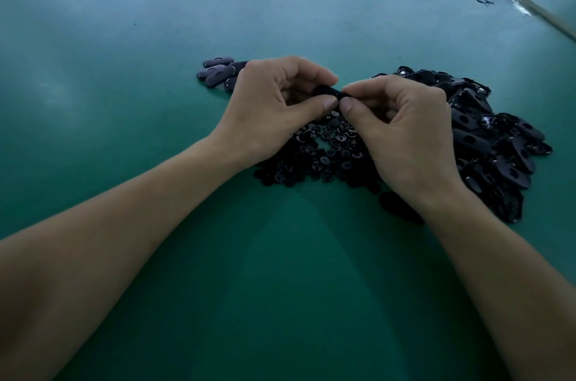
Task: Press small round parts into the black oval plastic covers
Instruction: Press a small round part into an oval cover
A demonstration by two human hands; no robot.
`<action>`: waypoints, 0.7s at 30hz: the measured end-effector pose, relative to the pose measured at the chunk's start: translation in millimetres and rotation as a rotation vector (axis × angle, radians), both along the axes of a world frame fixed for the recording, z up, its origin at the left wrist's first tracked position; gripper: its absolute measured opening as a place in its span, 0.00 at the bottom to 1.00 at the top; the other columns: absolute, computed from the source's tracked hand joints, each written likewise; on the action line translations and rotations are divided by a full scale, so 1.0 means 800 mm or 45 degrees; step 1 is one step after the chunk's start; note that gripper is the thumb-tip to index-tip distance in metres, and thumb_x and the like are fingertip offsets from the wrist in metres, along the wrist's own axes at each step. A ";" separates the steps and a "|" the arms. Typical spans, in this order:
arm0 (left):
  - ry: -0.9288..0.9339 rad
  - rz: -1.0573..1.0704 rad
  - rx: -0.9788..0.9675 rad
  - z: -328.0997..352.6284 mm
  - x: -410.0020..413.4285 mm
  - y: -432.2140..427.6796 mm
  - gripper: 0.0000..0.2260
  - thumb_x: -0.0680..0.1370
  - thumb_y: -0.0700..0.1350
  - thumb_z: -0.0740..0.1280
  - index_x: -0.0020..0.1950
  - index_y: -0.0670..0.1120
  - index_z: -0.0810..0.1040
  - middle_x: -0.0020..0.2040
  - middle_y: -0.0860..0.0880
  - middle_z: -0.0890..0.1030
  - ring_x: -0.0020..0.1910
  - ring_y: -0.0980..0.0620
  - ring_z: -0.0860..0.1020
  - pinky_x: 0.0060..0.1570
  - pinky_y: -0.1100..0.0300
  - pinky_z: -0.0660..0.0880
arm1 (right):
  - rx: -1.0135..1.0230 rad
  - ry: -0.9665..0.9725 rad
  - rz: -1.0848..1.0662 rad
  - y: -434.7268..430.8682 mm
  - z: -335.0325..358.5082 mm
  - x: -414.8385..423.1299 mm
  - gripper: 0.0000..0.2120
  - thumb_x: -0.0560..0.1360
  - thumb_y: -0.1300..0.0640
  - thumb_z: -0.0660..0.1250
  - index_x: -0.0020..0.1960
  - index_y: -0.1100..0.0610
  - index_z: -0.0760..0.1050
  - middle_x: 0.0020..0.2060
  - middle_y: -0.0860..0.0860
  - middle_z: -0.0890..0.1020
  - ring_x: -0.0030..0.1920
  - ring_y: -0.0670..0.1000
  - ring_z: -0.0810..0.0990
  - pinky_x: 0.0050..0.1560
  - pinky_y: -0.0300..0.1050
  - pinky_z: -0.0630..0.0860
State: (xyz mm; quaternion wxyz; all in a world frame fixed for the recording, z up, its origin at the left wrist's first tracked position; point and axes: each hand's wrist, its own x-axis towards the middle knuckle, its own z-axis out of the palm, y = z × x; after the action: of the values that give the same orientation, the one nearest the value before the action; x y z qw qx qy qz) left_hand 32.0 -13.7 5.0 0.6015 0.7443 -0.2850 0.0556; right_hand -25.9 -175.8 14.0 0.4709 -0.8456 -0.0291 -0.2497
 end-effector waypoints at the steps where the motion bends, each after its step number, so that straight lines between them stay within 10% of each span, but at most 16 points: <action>1: 0.006 -0.003 -0.003 0.000 0.000 0.000 0.10 0.74 0.36 0.75 0.51 0.48 0.81 0.43 0.51 0.85 0.42 0.57 0.84 0.49 0.63 0.80 | 0.006 0.001 0.006 0.000 0.000 0.000 0.05 0.75 0.58 0.73 0.48 0.50 0.82 0.40 0.41 0.84 0.41 0.39 0.83 0.47 0.37 0.80; 21: 0.010 0.040 0.020 0.000 0.003 0.002 0.10 0.73 0.34 0.76 0.49 0.46 0.82 0.42 0.53 0.84 0.40 0.61 0.83 0.47 0.66 0.79 | -0.095 0.104 -0.027 0.008 0.006 0.000 0.06 0.75 0.58 0.70 0.43 0.47 0.77 0.35 0.41 0.81 0.36 0.39 0.79 0.39 0.32 0.75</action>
State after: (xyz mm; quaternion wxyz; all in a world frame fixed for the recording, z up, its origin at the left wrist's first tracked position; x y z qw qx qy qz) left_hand 34.1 -12.3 5.0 0.5959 0.7535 -0.2714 0.0598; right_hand -26.1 -169.3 19.1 0.4370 -0.8724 -0.0102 -0.2186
